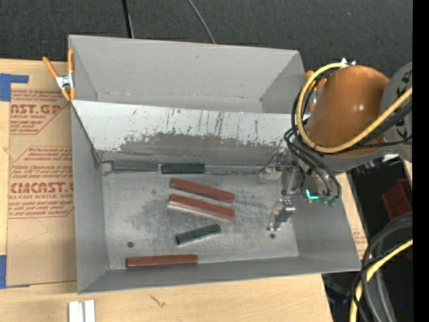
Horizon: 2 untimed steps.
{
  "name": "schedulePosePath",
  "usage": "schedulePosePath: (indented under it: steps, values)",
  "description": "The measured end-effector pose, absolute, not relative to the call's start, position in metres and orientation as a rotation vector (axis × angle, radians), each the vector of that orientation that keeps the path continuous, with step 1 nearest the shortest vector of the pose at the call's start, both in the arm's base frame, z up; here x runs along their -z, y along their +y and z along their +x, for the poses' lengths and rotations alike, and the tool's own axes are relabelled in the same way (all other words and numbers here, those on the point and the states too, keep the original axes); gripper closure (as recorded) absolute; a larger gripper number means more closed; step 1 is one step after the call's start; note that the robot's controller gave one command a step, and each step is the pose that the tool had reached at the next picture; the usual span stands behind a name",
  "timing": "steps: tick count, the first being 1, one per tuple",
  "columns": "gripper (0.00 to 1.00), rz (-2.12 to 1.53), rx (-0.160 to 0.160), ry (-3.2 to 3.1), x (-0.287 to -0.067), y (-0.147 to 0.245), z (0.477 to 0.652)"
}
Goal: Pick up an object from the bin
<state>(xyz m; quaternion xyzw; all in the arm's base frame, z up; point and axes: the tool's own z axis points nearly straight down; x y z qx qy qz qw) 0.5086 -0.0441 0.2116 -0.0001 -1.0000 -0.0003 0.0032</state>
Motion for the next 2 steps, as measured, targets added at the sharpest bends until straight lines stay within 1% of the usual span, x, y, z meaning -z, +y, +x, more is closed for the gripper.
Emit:
schedulePosePath:
  steps: [1,2]
  values:
    - [0.0,0.001,0.0,-3.143,-0.215,-0.044,0.51]
    - [0.0,0.04,-0.002,-3.15,-0.168,-0.032,0.516]
